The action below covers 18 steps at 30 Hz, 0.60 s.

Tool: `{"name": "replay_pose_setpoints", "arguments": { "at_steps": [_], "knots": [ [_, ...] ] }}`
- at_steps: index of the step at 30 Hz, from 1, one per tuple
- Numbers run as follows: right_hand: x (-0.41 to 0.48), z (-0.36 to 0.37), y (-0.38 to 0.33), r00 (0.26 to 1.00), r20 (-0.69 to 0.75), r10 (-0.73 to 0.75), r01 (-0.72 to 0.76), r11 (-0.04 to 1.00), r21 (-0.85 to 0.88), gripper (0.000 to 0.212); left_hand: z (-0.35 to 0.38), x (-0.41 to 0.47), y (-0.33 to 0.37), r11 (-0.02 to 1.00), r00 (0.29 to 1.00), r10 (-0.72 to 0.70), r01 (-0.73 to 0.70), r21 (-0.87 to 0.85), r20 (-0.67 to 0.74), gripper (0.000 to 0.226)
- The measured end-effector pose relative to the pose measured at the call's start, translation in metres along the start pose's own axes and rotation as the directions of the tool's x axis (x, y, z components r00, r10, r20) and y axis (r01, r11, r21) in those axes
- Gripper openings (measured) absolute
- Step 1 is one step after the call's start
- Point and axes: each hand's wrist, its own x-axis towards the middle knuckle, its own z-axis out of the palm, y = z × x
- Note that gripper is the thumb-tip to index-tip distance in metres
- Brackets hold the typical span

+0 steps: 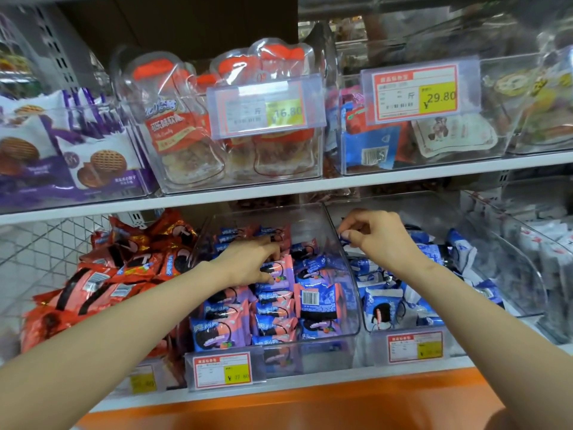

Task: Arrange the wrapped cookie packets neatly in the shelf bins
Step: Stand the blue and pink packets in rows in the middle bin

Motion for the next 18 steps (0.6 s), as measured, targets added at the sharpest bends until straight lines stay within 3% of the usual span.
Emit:
{"name": "replay_pose_setpoints", "arguments": {
  "at_steps": [6,9,14,18],
  "knots": [
    [-0.001,0.001,-0.004,1.000,0.009,-0.007,0.007,1.000,-0.007,0.012,-0.004,0.001,0.011,0.992,0.999,-0.018,0.022,0.127,-0.031,0.058],
    [-0.002,0.002,-0.005,1.000,0.015,-0.011,0.012,1.000,-0.018,0.016,-0.009,0.008,0.036,0.996,0.994,0.084,-0.082,0.034,-0.067,0.064],
    [-0.004,0.005,-0.005,0.999,0.047,-0.018,0.019,0.999,-0.030,0.021,0.010,0.018,0.076,0.987,0.981,0.162,-0.162,-0.006,0.103,0.058],
    [-0.006,0.002,-0.006,0.998,0.055,0.023,-0.023,1.000,-0.013,0.016,0.007,0.009,0.074,0.983,0.992,0.097,-0.109,-0.148,-0.086,0.047]
  ]
}}
